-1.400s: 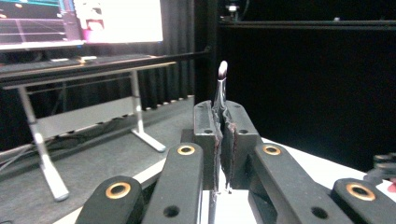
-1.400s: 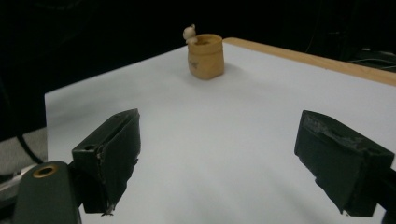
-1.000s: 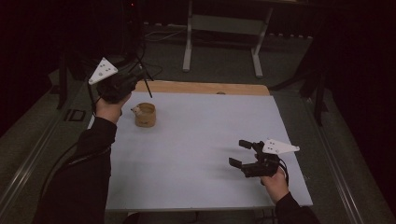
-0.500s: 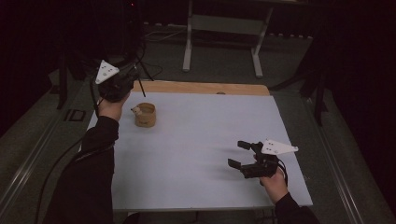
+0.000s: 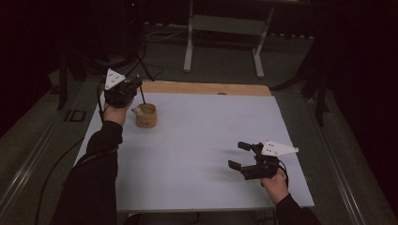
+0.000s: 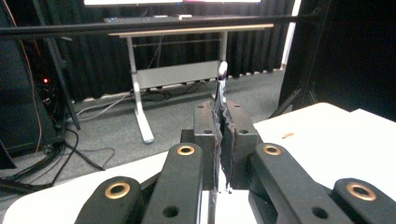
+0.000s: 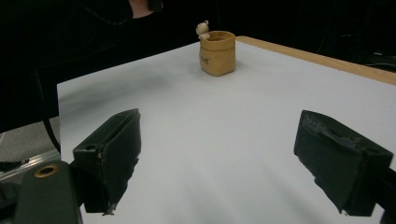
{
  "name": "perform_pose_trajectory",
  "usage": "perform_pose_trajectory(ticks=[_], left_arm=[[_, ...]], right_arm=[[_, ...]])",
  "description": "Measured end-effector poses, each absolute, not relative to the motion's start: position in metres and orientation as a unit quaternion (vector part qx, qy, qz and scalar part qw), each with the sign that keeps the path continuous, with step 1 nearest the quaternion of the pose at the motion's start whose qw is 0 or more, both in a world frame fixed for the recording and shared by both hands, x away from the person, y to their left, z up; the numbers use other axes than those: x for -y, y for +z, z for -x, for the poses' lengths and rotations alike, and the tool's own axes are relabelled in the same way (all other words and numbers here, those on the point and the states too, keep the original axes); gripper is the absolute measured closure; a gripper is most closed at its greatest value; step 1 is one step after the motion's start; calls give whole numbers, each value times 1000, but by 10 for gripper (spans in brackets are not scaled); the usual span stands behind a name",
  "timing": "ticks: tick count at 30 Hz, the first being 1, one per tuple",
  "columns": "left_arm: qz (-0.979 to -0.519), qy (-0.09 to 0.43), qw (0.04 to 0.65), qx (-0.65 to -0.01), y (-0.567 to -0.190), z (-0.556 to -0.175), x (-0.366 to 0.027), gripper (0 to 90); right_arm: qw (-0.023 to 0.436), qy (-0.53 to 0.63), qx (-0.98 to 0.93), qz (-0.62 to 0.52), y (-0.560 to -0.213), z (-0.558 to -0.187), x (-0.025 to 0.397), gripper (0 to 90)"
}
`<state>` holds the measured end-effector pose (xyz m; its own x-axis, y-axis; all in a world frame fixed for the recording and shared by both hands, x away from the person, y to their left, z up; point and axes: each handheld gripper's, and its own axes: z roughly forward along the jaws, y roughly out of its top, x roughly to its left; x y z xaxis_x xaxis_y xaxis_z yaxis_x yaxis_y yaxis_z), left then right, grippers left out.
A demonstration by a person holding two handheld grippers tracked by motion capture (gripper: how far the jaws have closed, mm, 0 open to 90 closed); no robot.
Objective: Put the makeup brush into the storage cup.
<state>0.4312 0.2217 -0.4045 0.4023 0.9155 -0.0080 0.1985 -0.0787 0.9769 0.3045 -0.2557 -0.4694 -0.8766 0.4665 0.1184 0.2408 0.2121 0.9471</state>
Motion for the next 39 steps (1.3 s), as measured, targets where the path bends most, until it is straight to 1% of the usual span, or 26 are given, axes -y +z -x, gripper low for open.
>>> perform_pose_trajectory(ticks=[3,5,9,17,18,26,27,28,29,30,31,32,33,34,36,38,39], left_arm=[[-655,330,524,-433,-412,-432,-221,847],[-658,333,515,-437,-417,-432,-220,847],[-659,319,517,-444,-426,-434,-220,848],[-661,308,509,-458,-435,-437,-218,846],[-663,296,512,-459,-436,-438,-219,846],[-681,290,481,-469,-443,-441,-218,830],[-682,300,468,-475,-443,-441,-218,801],[-682,299,457,-487,-441,-442,-217,718],[-682,299,457,-487,-441,-442,-217,556],[-679,289,442,-510,-439,-444,-217,387],[-681,263,428,-534,-435,-448,-218,281],[-681,263,428,-534,-435,-448,-218,221],[-681,270,417,-538,-430,-447,-218,169],[-683,269,418,-536,-427,-447,-219,149],[-681,273,416,-538,-425,-446,-219,124],[-680,268,419,-539,-419,-444,-221,121],[-681,266,421,-537,-417,-443,-222,81]], right_arm=[[99,584,-772,-230,-470,-305,257,148],[99,585,-771,-231,-469,-305,257,149],[99,584,-772,-231,-469,-305,257,149],[99,585,-771,-231,-470,-305,257,149],[99,585,-771,-231,-470,-305,257,149],[98,587,-770,-233,-469,-305,258,151],[98,587,-770,-233,-469,-305,258,150],[98,587,-770,-232,-469,-305,258,151],[98,587,-770,-232,-469,-305,258,151],[99,587,-770,-232,-469,-305,258,151],[98,588,-769,-233,-469,-305,258,151],[98,588,-769,-234,-469,-305,259,151],[99,587,-769,-234,-469,-305,259,151],[98,588,-768,-235,-469,-305,259,150],[100,589,-767,-234,-468,-305,259,151],[100,589,-767,-234,-468,-305,259,151],[101,589,-767,-233,-468,-305,259,151]])
